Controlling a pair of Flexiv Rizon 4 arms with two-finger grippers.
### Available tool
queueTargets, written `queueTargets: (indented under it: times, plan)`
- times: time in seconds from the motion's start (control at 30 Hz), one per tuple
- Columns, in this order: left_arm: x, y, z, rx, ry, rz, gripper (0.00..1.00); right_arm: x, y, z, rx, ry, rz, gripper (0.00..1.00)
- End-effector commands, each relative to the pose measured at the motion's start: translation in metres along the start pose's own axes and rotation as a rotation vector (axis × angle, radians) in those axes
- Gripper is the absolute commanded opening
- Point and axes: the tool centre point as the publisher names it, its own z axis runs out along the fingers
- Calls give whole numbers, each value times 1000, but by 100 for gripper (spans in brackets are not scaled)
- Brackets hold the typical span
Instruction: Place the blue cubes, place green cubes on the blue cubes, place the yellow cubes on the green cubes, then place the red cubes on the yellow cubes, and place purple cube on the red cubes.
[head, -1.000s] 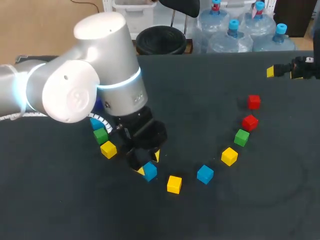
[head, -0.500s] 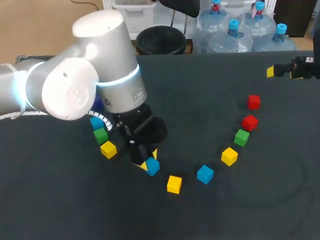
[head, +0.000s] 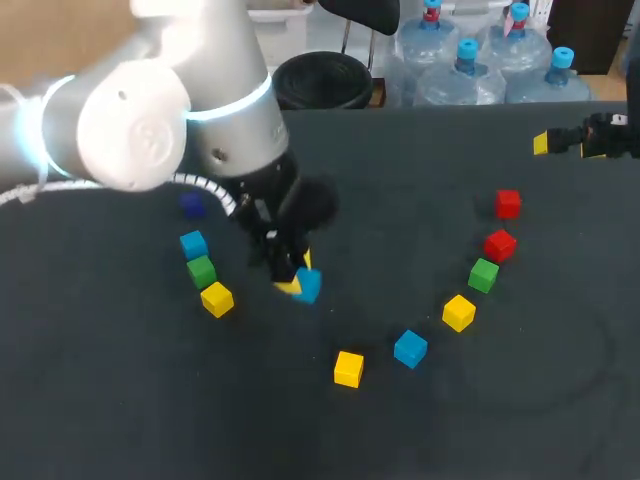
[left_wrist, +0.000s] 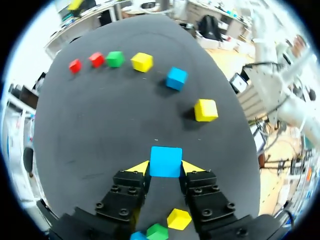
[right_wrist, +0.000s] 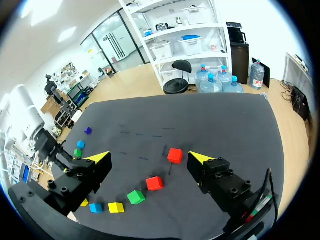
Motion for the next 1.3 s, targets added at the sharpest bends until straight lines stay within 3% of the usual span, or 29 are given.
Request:
queueTargets:
  times: [0.03, 0.37, 0.8, 1.3]
  plan:
    - [-7, 19, -4, -2, 16, -35, 0, 0, 1, 0, 3, -1, 0, 100]
    - [-17, 54, 1, -41, 14, -182, 0, 0, 1, 0, 3, -1, 0, 100]
    - [-10, 79, 13, -106, -26, -352, 0, 0, 1, 0, 3, -1, 0, 100]
    - [0, 109, 18, -122, -15, -380, 0, 0, 1, 0, 3, -1, 0, 100]
